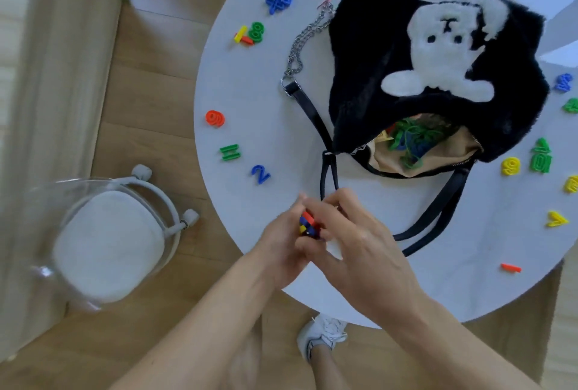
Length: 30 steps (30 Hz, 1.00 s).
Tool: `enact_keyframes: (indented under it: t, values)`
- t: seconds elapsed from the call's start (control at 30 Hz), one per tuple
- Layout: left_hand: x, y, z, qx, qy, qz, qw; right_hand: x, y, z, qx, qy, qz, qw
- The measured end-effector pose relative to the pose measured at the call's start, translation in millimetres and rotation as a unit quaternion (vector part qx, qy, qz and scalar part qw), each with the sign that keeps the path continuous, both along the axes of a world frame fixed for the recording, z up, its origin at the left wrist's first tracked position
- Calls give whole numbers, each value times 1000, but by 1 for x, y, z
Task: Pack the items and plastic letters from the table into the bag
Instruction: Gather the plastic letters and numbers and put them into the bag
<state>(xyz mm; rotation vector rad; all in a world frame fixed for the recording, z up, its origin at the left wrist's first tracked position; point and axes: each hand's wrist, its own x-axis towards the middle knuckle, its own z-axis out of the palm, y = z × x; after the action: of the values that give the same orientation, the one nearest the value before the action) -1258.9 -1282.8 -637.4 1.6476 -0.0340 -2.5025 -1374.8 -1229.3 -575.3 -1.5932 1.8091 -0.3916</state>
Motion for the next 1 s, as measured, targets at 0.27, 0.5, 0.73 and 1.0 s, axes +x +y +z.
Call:
enact_keyframes:
  t: [0.27, 0.5, 0.73, 1.0]
  values:
    - [83, -58, -33, -252, -251, -65, 932, 50, -91, -83, 80, 74, -18, 994]
    - [92, -96, -68, -575, -441, -437, 533, 72, -108, -119, 101, 163, 81, 978]
    - [93, -109, -78, -577, -419, -568, 411, 70, -195, -98, -28, 75, 49, 996]
    - [107, -105, -54, -585, -336, -514, 530, 101, -239, -125, -10, 173, 295, 940]
